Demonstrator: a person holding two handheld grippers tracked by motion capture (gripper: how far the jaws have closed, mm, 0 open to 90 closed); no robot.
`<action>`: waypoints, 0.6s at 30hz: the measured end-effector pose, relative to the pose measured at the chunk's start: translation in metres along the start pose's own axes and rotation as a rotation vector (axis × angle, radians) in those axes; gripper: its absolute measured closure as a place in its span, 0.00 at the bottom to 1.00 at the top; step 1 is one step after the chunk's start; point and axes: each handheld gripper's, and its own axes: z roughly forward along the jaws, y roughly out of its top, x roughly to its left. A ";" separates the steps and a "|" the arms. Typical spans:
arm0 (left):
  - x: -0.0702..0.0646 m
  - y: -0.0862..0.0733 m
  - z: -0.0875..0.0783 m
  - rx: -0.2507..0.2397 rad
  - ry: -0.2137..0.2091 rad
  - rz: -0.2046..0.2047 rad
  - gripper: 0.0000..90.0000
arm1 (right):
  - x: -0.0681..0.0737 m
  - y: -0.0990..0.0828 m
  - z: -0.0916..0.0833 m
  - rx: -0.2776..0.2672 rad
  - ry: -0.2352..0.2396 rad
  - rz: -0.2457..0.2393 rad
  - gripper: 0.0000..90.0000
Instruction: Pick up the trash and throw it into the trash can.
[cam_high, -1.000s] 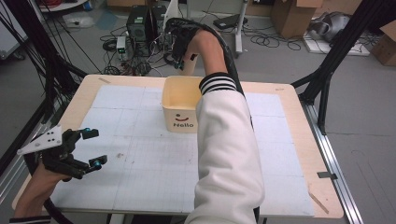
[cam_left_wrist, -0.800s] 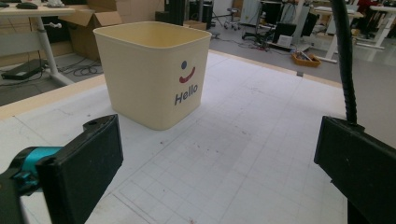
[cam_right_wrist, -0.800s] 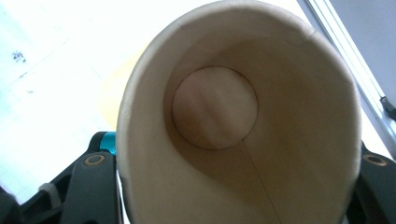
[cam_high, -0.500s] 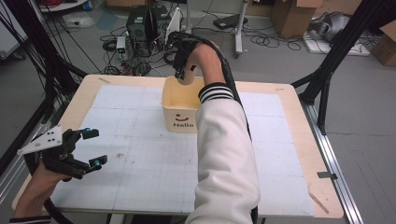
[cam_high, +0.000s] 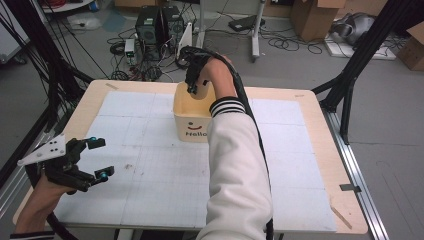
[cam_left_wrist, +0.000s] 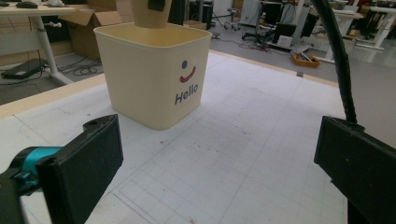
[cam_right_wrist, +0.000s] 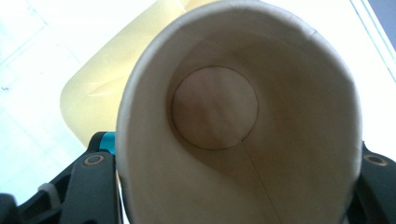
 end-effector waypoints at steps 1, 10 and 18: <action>0.000 0.000 0.000 0.002 0.000 0.002 0.02 | 0.000 0.000 0.001 0.003 0.005 0.003 0.39; 0.001 0.000 -0.001 -0.002 0.002 -0.003 0.02 | 0.000 0.002 0.007 -0.010 0.017 0.000 0.28; 0.001 -0.001 0.000 0.000 0.001 -0.003 0.02 | 0.007 0.002 0.004 -0.050 0.055 -0.013 0.00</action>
